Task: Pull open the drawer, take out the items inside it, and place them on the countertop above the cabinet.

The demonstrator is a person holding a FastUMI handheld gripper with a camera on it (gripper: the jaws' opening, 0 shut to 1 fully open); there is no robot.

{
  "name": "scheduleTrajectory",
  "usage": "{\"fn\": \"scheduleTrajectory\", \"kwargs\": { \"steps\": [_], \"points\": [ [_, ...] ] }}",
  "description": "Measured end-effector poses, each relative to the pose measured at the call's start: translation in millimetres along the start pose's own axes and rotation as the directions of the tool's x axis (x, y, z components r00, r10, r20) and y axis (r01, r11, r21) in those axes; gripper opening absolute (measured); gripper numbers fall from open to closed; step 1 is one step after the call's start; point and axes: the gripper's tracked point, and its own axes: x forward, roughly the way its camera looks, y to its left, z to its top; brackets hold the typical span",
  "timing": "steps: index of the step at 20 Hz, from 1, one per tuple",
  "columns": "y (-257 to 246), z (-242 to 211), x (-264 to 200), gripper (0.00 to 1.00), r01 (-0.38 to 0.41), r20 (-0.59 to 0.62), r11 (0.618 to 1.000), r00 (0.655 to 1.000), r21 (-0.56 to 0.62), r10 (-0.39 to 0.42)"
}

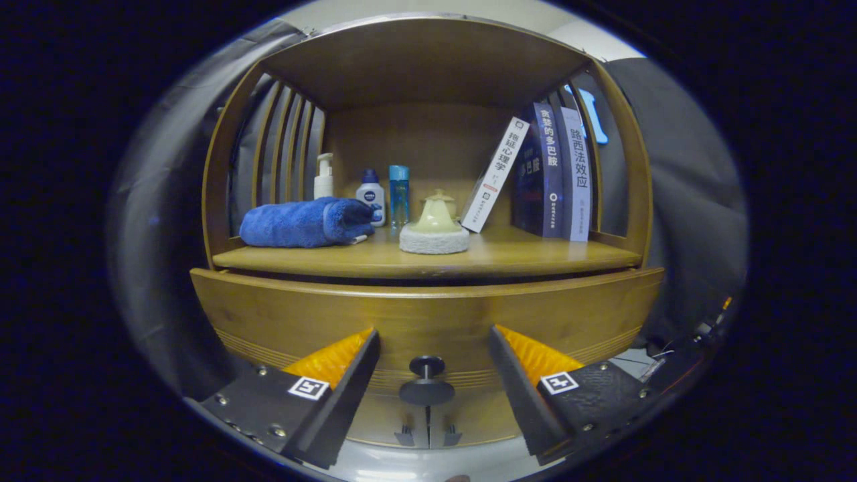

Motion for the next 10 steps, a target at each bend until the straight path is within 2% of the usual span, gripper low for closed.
{"fn": "scheduleTrajectory", "kwargs": {
  "steps": [7,10],
  "points": [
    [2.0,2.9,19.3,0.99,-0.002,-0.031,1.0,1.0,0.002,0.002],
    [3.8,3.6,6.2,0.99,-0.002,-0.073,1.0,0.997,-0.015,0.001]
  ]
}}
